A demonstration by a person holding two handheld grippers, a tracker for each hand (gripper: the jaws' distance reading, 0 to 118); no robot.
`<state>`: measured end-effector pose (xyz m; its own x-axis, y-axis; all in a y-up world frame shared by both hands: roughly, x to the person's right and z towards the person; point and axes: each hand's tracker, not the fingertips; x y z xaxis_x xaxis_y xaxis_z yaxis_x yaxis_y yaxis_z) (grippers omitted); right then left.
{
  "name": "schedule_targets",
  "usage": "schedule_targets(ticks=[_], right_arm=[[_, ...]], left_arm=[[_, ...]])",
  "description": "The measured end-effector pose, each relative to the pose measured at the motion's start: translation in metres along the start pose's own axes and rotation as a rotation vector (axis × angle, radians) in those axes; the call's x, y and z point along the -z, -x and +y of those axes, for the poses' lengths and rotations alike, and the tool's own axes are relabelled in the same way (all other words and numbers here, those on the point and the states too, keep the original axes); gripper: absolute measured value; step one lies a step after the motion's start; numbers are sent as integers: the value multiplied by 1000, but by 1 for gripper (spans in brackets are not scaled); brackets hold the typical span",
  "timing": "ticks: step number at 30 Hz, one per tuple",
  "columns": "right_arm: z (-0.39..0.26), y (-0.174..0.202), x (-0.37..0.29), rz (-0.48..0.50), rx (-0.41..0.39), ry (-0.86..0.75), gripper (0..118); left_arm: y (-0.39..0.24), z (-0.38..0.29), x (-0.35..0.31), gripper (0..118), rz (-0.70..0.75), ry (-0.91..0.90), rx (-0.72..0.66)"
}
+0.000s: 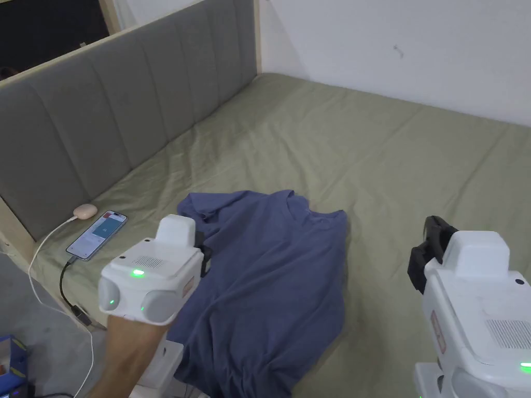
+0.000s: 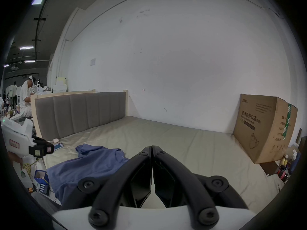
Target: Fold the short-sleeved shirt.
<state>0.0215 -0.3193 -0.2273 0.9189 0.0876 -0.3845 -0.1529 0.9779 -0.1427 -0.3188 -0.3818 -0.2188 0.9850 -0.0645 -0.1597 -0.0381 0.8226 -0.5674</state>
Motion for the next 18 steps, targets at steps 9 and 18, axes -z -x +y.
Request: schedule_targets(ticks=[9, 18], right_arm=[[-19, -29, 15, -83, 4, 83, 0], [-35, -49, 21, -115, -3, 145, 0]], left_arm=[[-33, 1, 113, 107, -112, 309, 18], [-59, -21, 171, 94, -125, 485, -31]])
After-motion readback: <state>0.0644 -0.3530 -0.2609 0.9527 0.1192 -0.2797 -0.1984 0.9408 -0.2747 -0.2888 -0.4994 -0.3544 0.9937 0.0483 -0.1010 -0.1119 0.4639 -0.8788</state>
